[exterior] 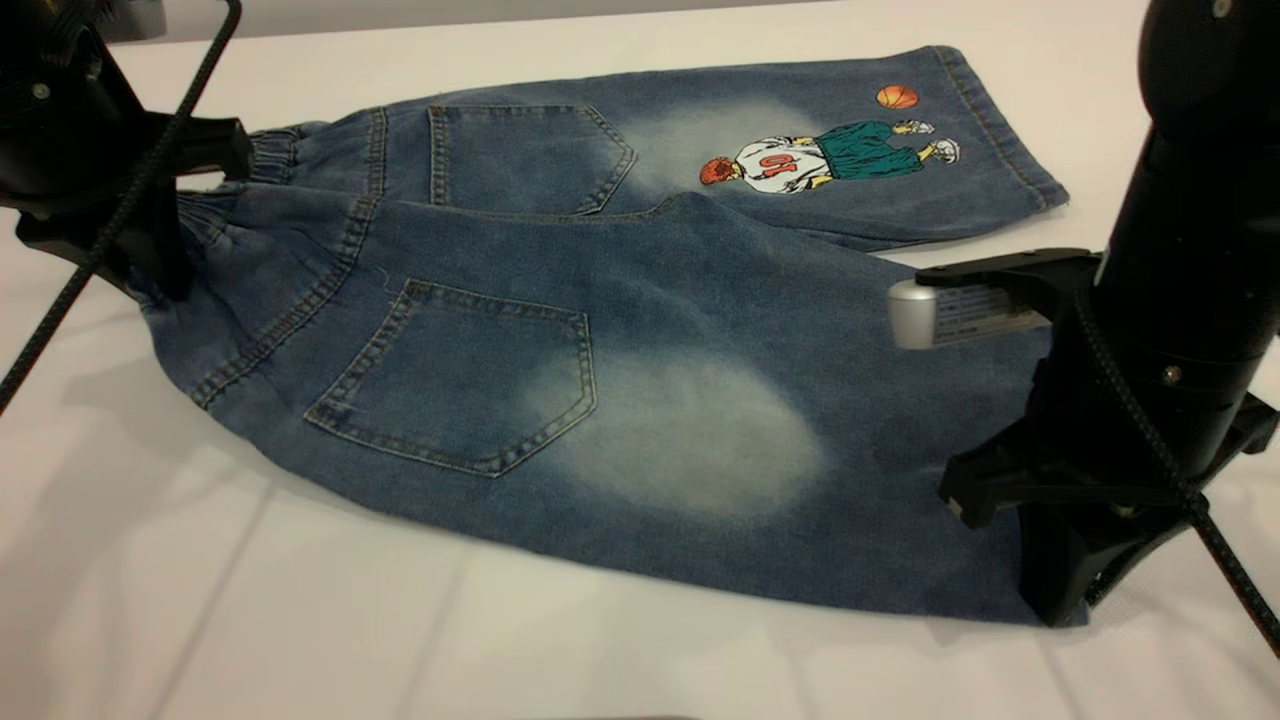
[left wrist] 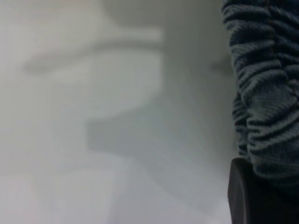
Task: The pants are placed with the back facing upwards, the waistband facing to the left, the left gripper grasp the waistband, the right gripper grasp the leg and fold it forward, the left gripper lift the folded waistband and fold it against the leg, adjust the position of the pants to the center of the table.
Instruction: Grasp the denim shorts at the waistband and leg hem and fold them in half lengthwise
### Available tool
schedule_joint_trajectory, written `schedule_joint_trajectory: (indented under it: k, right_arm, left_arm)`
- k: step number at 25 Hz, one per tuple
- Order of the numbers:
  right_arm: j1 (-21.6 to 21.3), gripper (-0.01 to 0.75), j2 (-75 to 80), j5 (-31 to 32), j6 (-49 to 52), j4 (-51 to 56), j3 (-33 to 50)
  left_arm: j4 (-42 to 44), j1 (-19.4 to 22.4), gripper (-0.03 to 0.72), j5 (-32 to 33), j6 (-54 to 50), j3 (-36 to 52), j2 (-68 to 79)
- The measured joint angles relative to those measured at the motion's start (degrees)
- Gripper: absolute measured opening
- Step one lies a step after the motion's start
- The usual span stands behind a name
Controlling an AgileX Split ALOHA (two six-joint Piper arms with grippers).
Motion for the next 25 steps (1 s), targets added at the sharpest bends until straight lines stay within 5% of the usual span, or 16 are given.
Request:
schedule_joint_trajectory:
  k: [14, 25]
  right_arm:
    - [-0.3, 0.023, -13.5, 4.2, -0.3, -0.3, -12.0]
    - [-7.2, 0.025, -13.6, 4.3, -0.3, -0.3, -19.4]
  left_arm:
    - [-5.9, 0.0, 0.086, 0.6, -0.1, -4.7, -1.8]
    - [-13.5, 0.0, 0.087, -6.5, -0.1, -6.5, -2.2]
